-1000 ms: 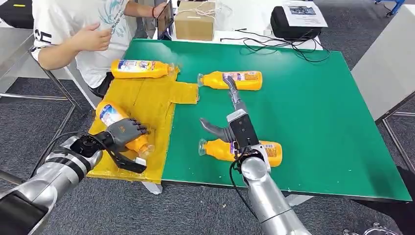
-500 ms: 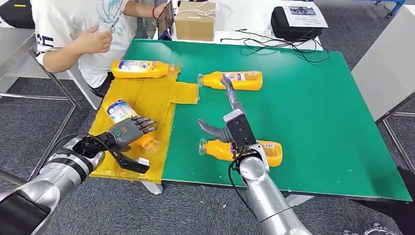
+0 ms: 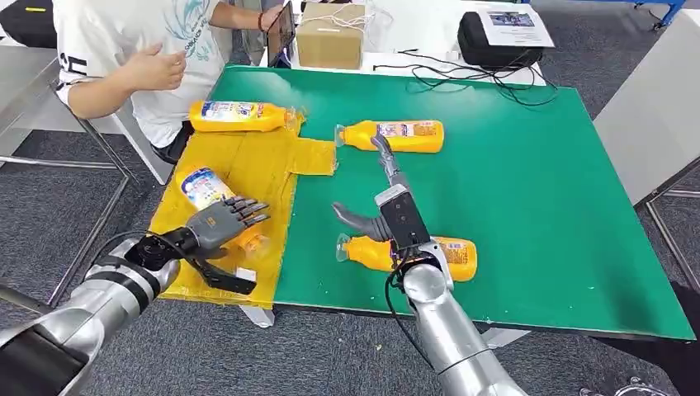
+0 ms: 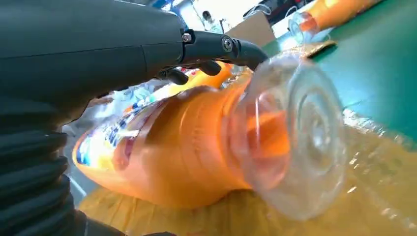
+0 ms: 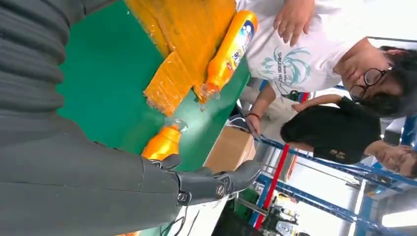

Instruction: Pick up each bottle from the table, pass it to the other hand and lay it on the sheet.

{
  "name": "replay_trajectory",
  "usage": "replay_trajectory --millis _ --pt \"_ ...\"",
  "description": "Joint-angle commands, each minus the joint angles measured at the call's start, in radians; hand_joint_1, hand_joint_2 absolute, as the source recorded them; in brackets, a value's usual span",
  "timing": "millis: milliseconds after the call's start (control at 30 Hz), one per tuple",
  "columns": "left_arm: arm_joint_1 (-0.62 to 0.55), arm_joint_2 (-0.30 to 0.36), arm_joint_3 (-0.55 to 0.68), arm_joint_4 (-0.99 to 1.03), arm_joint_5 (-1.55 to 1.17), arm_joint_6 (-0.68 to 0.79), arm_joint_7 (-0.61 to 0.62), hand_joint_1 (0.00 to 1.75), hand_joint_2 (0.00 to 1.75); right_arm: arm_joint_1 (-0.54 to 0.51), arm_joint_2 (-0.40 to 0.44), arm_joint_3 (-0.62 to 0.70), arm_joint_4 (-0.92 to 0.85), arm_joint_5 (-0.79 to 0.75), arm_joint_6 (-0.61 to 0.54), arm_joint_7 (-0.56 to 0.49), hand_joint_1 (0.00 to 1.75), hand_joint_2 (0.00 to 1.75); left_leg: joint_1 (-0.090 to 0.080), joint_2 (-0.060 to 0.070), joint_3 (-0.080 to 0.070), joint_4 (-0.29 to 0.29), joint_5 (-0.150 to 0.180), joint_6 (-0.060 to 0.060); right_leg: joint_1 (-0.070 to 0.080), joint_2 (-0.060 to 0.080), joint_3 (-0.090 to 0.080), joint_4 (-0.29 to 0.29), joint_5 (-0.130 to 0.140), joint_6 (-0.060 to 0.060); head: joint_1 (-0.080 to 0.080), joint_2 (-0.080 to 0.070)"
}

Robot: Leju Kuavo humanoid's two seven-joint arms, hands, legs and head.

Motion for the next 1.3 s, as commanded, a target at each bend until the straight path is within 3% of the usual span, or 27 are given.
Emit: replay_trajectory --millis 33,67,267,367,533,567,667,767,933,1167,1300 --pt "0.300 -0.027 0.346 -0.268 0.442 0.033 -0.155 0.00 1.75 -0.033 -0.024 0.001 0.104 0.033 -0.056 0.031 0.00 1.75 -0.001 0.003 0.006 -0.002 -0.001 0.000 -0.001 0.003 0.004 -0.002 -0.001 -0.001 0.000 0.000" --pt "0.366 -0.021 0.378 -0.383 0.571 0.014 -0.155 0.00 1.75 -0.028 -0.026 -0.002 0.110 0.044 -0.069 0.039 0.00 0.00 -0.001 0.003 0.009 -0.003 -0.003 -0.001 0.000 0.003 0.007 -0.002 -0.002 -0.001 0.000 0.000" --pt "0.486 -0.064 0.562 -0.685 0.937 -0.141 -0.155 0.00 1.75 -0.016 -0.039 0.002 0.135 0.107 -0.094 0.085 0.00 0.00 0.001 0.003 0.007 0.000 -0.005 -0.001 0.001 0.002 0.004 0.000 -0.004 -0.002 0.000 0.000" --pt "0.489 -0.081 0.608 -0.705 0.974 -0.188 -0.155 0.00 1.75 -0.019 -0.045 0.015 0.143 0.131 -0.085 0.110 0.00 0.00 0.001 0.002 0.002 0.001 -0.003 -0.001 0.001 0.001 0.000 0.000 -0.003 -0.001 0.000 0.000" --pt "0.488 -0.167 0.802 -0.729 1.050 -0.422 -0.155 0.00 1.75 -0.034 -0.069 0.091 0.187 0.303 -0.074 0.236 0.00 0.00 0.001 0.004 0.002 0.000 -0.003 -0.001 0.002 0.003 0.000 -0.001 -0.002 -0.001 0.000 0.000" --pt "0.483 -0.183 0.825 -0.703 1.024 -0.438 -0.155 0.00 1.75 -0.031 -0.075 0.110 0.205 0.363 -0.058 0.281 0.00 1.75 0.001 0.003 0.000 0.000 -0.002 -0.001 0.001 0.002 -0.002 -0.001 -0.001 -0.001 0.000 0.000" --pt "0.467 -0.249 0.886 -0.638 0.980 -0.529 -0.155 0.00 1.75 -0.035 -0.095 0.138 0.263 0.483 -0.042 0.391 0.00 1.75 0.001 0.003 0.003 -0.001 -0.002 -0.001 0.001 0.002 0.002 -0.002 -0.002 -0.001 0.000 0.000" --pt "0.464 -0.270 0.890 -0.633 0.981 -0.540 -0.155 0.00 1.75 -0.031 -0.100 0.134 0.272 0.488 -0.046 0.387 0.00 1.75 0.001 0.001 0.004 -0.001 -0.003 -0.001 0.001 0.000 0.003 -0.002 -0.003 -0.001 0.000 0.000" --pt "0.429 -0.324 0.927 -0.548 0.989 -0.595 -0.079 0.00 1.75 -0.027 -0.122 0.152 0.295 0.621 -0.023 0.510 0.00 1.75 0.000 0.000 0.003 -0.001 -0.002 -0.001 0.000 0.001 0.003 -0.002 -0.003 -0.001 0.000 0.000" --pt "0.426 -0.341 0.912 -0.533 0.982 -0.552 -0.040 0.00 1.75 0.000 -0.145 0.142 0.256 0.789 -0.060 0.633 0.00 1.75 0.000 -0.001 0.001 -0.001 -0.002 -0.001 0.000 0.000 0.000 -0.002 -0.002 -0.001 0.000 0.000" --pt "0.432 -0.340 0.917 -0.536 0.993 -0.561 -0.033 0.00 1.75 0.011 -0.150 0.130 0.234 0.811 -0.057 0.643 0.00 1.75 0.000 -0.001 0.005 0.000 -0.004 -0.001 0.001 0.000 0.004 -0.001 -0.004 -0.002 0.000 0.000"
